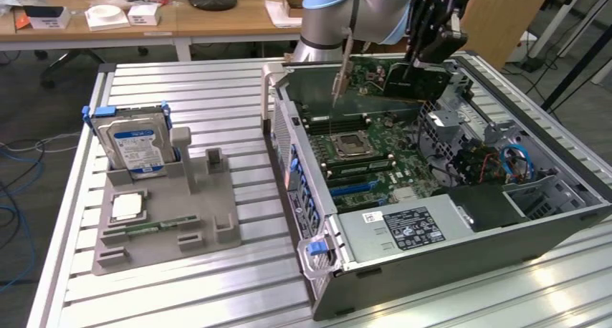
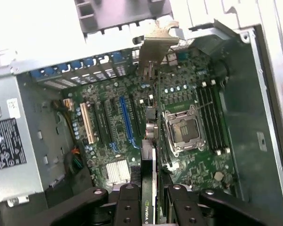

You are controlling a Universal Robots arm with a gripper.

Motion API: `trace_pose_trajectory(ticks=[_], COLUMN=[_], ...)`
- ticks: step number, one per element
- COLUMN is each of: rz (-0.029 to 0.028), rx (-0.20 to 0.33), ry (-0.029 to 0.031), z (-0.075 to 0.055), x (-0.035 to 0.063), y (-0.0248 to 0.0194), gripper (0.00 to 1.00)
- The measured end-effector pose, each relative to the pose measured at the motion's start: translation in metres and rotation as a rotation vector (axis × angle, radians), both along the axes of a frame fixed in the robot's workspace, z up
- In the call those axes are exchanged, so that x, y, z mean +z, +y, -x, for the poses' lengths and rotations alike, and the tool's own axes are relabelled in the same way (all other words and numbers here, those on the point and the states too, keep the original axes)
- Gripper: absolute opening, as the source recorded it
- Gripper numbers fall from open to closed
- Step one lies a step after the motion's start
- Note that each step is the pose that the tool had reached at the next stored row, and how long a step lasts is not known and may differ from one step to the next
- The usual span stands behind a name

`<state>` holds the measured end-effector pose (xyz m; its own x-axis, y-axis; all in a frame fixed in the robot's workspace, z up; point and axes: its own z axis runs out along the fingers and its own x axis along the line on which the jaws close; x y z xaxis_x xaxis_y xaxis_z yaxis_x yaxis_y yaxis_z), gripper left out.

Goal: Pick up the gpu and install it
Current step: 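Insert the gpu into the slot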

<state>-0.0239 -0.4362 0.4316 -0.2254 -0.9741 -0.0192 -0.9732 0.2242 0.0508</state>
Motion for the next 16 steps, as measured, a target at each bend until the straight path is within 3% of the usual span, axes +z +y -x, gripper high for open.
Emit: trace_pose_trajectory(ticks=[11, 16], rz=[0.0001, 0.0000], rx=[0.192, 0.203], ry=[0.0000, 0.0000], z=[0.0000, 0.0000], x=[-0.0005, -0.0006], y=[0.0000, 0.0000], gripper=[0.27, 0.27])
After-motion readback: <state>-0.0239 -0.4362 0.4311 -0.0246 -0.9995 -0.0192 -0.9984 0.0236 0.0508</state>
